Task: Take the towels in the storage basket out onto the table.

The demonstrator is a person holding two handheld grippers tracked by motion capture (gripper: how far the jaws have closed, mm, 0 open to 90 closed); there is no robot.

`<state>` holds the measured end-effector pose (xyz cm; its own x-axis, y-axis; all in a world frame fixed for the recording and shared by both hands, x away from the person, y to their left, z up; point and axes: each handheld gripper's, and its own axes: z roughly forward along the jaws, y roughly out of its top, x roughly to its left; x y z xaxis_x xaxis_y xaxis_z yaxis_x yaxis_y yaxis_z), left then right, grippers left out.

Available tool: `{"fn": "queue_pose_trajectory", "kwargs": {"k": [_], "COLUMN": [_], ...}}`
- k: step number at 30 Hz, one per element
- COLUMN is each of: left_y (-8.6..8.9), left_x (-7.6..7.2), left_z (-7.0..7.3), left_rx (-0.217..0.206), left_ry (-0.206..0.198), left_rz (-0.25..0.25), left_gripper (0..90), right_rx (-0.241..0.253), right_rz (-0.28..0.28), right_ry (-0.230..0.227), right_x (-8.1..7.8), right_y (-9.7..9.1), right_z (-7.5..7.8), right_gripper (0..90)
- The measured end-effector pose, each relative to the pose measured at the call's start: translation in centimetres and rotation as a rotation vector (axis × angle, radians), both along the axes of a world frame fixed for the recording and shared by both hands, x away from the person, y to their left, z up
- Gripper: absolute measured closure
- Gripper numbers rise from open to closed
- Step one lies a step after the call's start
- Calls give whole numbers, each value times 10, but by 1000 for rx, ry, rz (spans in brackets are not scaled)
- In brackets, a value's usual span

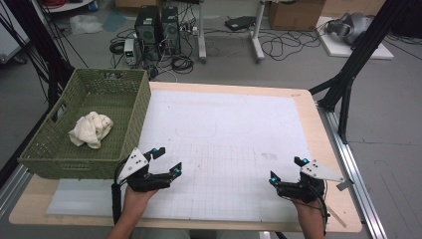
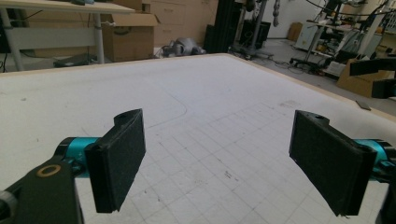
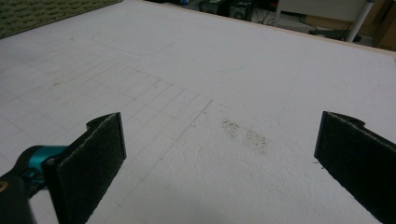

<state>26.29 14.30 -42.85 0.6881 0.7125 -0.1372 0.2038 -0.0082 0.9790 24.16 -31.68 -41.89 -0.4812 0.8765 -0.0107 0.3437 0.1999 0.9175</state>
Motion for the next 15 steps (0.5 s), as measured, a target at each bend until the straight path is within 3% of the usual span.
{"fn": "queue_pose_trajectory", "kwargs": {"k": [8, 13, 15], "left_y": [-3, -6, -6], "left_x": [3, -1, -2], "left_z": [0, 6, 8], "left_rx": [2, 16, 10], "left_ry": [-4, -44, -42], "left_rz": [4, -3, -8], "left_gripper": [189, 191, 187], "right_rx": [10, 6, 1], "right_rz": [16, 27, 38], "right_ry": [5, 12, 13], "right_x": [-2, 0, -1], "right_y": [0, 1, 3], "right_z": [-2, -2, -1], "right_gripper": [12, 12, 12]}}
